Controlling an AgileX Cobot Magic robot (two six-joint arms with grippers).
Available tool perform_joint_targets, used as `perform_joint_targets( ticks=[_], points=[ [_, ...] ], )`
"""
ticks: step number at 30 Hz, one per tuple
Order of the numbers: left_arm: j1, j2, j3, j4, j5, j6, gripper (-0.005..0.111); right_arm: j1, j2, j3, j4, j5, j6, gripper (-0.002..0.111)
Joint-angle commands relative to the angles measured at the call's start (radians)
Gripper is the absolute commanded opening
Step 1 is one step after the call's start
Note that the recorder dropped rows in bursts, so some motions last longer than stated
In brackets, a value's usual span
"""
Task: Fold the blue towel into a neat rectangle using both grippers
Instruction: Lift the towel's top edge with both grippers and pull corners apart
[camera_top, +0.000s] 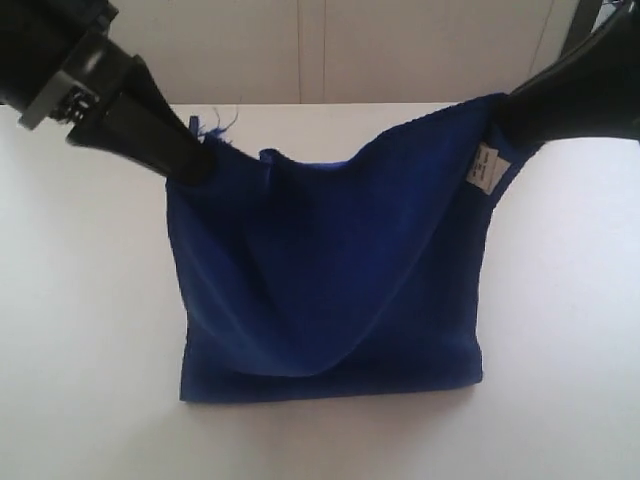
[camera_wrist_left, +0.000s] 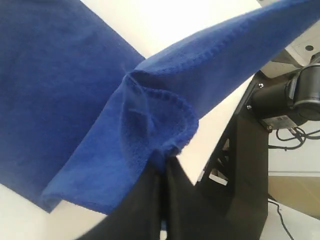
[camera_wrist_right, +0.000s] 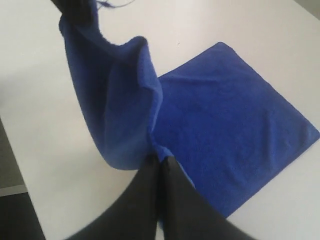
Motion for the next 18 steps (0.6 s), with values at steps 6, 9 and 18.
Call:
perform_joint_targets(
  ticks=[6,9,18],
  points=[
    [-0.001,-0.113,0.129,-0.086,-0.008,0.003,0.000,-0.004,-0.023,0.027,0.000,-0.001,0.054,0.000],
    [-0.001,-0.137,0.155,-0.086,-0.008,0.003,0.000,-0.002,-0.036,0.027,-0.009,-0.001,0.077,0.000],
    [-0.001,-0.150,0.267,-0.086,-0.091,0.009,0.000,-0.002,-0.055,0.110,-0.030,-0.001,0.096,0.000]
  ],
)
